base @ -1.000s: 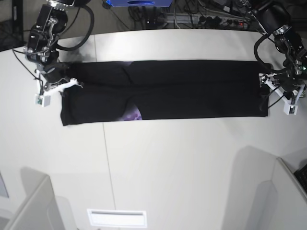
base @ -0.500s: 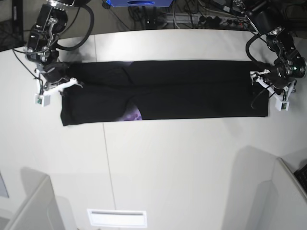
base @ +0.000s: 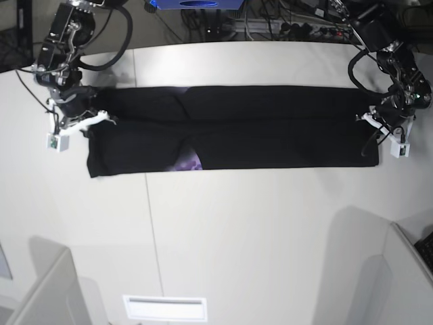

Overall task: Fold the T-shirt properly
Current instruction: 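Grasp the strip end with the left gripper and carry it toward the right gripper, then lay the strip end down at the middle with the left gripper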

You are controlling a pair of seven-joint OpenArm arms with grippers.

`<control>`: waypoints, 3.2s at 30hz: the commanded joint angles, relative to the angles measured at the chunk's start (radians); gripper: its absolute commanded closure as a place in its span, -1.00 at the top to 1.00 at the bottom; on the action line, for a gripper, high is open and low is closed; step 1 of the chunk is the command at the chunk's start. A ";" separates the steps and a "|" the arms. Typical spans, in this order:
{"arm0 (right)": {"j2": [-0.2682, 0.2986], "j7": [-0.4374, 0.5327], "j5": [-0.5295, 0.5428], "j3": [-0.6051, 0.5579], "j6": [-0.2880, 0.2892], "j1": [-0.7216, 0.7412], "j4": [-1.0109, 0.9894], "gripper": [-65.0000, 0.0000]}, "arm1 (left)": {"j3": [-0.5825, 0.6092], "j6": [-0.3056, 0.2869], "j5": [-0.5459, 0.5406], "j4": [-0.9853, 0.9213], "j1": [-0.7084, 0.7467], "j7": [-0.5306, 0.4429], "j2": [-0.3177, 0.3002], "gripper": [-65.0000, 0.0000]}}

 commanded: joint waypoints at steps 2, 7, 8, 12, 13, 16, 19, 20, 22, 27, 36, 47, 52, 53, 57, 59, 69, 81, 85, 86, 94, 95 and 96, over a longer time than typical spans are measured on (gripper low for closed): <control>0.000 0.021 0.012 0.002 0.006 0.007 0.030 -1.00 | 0.001 0.001 0.045 -0.003 0.006 0.060 -0.005 -1.00; 0.000 0.021 0.012 0.002 0.006 0.005 0.030 -1.00 | -0.002 0.001 0.045 0.034 0.000 0.059 -0.043 -1.00; 0.000 0.021 0.012 0.002 0.006 0.005 0.030 -1.00 | -0.002 0.001 0.046 0.058 0.003 0.059 -0.049 -1.00; 0.000 0.021 0.012 0.002 0.006 0.005 0.030 -1.00 | -0.002 0.003 0.057 0.206 0.020 0.057 -0.051 -1.00; 0.000 0.019 0.012 0.002 0.006 0.005 0.030 -1.00 | 0.004 0.003 0.076 0.250 0.037 0.059 -0.045 -1.00; 0.000 0.019 0.012 0.002 0.006 0.005 0.030 -1.00 | 0.012 0.003 0.148 0.394 0.063 0.059 -0.031 -1.00; 0.000 0.019 0.012 0.002 0.006 0.005 0.030 -1.00 | 0.061 0.003 0.212 0.499 0.094 0.065 0.018 -1.00; 0.000 0.019 0.012 0.002 0.006 0.005 0.030 -1.00 | 0.085 0.003 0.234 0.532 0.108 0.065 0.029 -1.00; 0.000 0.019 0.012 0.002 0.006 0.005 0.030 -1.00 | 0.145 0.003 0.263 0.583 0.134 0.064 0.054 -1.00; 0.000 0.019 0.012 0.002 0.006 0.005 0.030 -1.00 | 0.259 0.003 0.330 0.661 0.163 0.065 0.129 -1.00; 0.000 0.019 0.012 0.002 0.006 0.005 0.027 -1.00 | 0.379 0.003 0.379 0.669 0.163 0.067 0.207 -1.00; 0.000 0.019 0.012 0.002 0.006 0.007 0.027 -1.00 | 0.541 0.097 0.370 0.661 0.163 0.068 0.255 -1.00; 0.000 0.019 0.012 0.002 0.006 0.007 0.026 -1.00 | 0.563 0.098 0.373 0.660 0.163 0.068 0.310 -1.00; 0.000 0.019 0.012 0.002 0.006 0.007 0.026 -1.00 | 0.563 0.098 0.373 0.660 0.163 0.068 0.318 -1.00; 0.000 0.019 0.012 0.002 0.006 0.007 0.026 -1.00 | 0.564 0.098 0.370 0.658 0.163 0.068 0.339 -1.00; 0.000 0.019 0.012 0.002 0.006 0.007 0.026 -1.00 | 0.587 0.098 0.379 0.658 0.163 0.068 0.342 -1.00; 0.000 0.019 0.012 0.002 0.006 0.007 0.026 -1.00 | 0.638 0.100 0.375 0.629 0.158 0.068 0.365 -1.00; -0.002 0.019 0.012 0.001 0.006 0.007 0.026 -1.00 | 0.669 0.100 0.370 0.609 0.151 0.068 0.367 -1.00; -0.002 0.019 0.012 0.001 0.006 0.007 0.026 -1.00 | 0.704 0.100 0.376 0.614 0.157 0.068 0.367 -1.00; -0.002 0.019 0.012 0.001 0.006 0.007 0.026 -1.00 | 0.704 0.100 0.376 0.614 0.157 0.068 0.367 -1.00; -0.002 0.019 0.012 0.001 0.006 0.007 0.026 -1.00 | 0.695 0.100 0.370 0.612 0.157 0.068 0.367 -1.00; -0.002 0.019 0.012 -0.001 0.006 0.007 0.026 -1.00 | 0.695 0.100 0.370 0.612 0.157 0.068 0.367 -1.00; -0.002 0.019 0.012 -0.001 0.006 0.007 0.026 -1.00 | 0.696 0.100 0.370 0.612 0.155 0.068 0.367 -1.00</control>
